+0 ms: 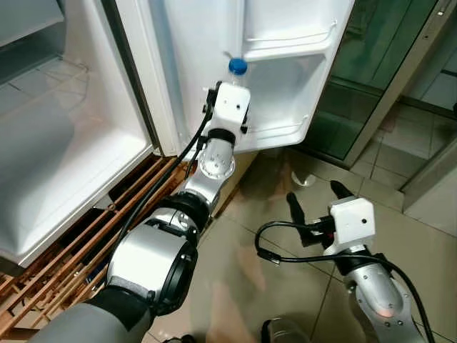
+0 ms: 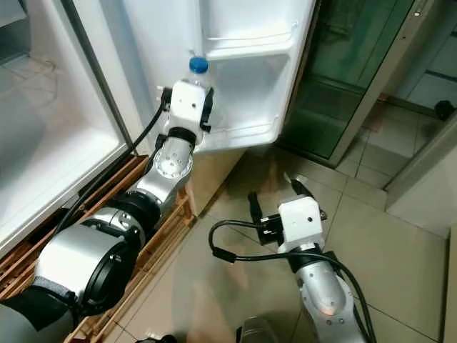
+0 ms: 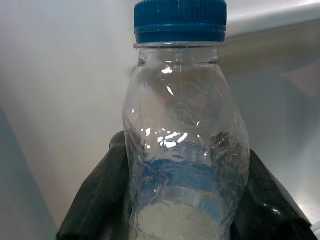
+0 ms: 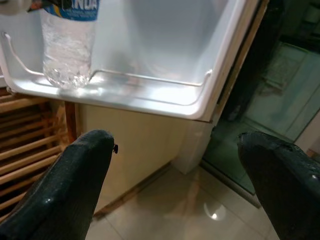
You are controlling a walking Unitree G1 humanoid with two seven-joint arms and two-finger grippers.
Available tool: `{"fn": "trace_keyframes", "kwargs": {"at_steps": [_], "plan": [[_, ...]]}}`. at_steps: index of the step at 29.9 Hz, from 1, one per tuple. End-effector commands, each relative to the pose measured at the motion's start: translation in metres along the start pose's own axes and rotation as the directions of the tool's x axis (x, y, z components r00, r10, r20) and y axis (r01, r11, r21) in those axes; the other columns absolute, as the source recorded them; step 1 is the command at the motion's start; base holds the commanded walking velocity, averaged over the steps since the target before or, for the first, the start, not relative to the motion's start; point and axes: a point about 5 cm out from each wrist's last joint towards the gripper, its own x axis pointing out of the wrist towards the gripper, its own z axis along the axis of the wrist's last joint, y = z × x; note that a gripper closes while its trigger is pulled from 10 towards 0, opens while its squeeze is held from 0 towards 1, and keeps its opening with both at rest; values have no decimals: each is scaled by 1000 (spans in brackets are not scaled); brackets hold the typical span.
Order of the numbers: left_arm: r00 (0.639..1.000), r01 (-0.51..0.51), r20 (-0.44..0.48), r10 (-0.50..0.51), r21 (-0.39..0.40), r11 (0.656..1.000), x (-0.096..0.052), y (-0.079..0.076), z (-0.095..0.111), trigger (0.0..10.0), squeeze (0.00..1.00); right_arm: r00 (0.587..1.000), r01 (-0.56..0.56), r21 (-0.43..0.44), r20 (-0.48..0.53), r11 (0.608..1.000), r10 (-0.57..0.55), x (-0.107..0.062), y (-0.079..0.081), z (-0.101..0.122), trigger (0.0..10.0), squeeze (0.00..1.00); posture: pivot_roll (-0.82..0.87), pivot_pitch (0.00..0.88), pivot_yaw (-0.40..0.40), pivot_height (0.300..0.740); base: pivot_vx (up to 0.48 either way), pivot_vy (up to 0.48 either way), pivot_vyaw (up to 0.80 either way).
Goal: Restocking fridge
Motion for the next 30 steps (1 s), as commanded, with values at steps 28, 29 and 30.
{"fn": "trace_keyframes", "kwargs": {"at_steps": [28,29,30], "plan": [[908,-267,-310,282,89,960,-23,69,-62,10000,0,1000,-13,17,-17,1000,14,2,12,-2,10000,0,-512,131,44,740,0,0,0],[908,-267,-310,282,89,960,-23,69,-62,10000,0,1000,-13,17,-17,1000,14,2,12,-2,10000,0,-512,131,44,740,0,0,0],[908,-267,-310,282,89,960,-23,69,-62,10000,0,1000,-13,17,-17,1000,14,2,12,-2,10000,0,-512,131,44,740,0,0,0]]}}
